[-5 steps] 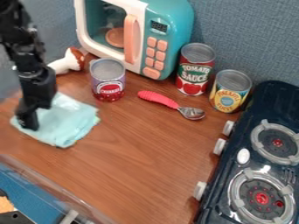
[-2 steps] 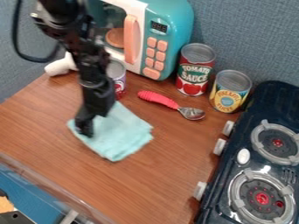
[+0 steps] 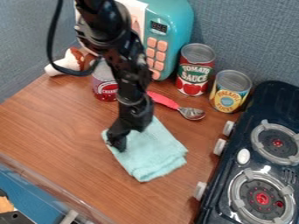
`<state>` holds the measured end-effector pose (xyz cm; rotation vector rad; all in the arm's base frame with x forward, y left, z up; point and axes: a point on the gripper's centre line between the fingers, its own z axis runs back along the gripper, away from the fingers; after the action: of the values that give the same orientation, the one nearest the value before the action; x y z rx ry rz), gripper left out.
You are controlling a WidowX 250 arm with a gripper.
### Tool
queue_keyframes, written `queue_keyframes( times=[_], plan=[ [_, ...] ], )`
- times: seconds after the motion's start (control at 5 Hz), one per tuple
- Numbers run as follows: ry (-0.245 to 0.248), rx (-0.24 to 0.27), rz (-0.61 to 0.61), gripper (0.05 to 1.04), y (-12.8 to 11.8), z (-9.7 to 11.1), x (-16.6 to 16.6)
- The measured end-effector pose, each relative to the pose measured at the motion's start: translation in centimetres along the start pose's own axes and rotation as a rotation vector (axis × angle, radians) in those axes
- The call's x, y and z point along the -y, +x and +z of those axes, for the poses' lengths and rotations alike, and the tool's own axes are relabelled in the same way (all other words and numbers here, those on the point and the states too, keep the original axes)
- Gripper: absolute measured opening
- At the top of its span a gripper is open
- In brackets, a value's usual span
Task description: Move blue cloth from left to right
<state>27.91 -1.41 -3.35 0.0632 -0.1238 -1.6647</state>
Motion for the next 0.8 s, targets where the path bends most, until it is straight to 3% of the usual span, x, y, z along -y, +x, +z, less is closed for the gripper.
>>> queue_keyframes(
  times=[0.2, 0.6, 0.8],
  plan=[
    [0.014, 0.004, -0.065, 1.001, 2.8, 0.1, 0.6],
    [-0.033, 0.015, -0.084, 1.001, 3.9, 1.3, 3.6],
    [0.040, 0.040, -0.046, 1.000, 2.9, 4.0, 2.4]
  ],
)
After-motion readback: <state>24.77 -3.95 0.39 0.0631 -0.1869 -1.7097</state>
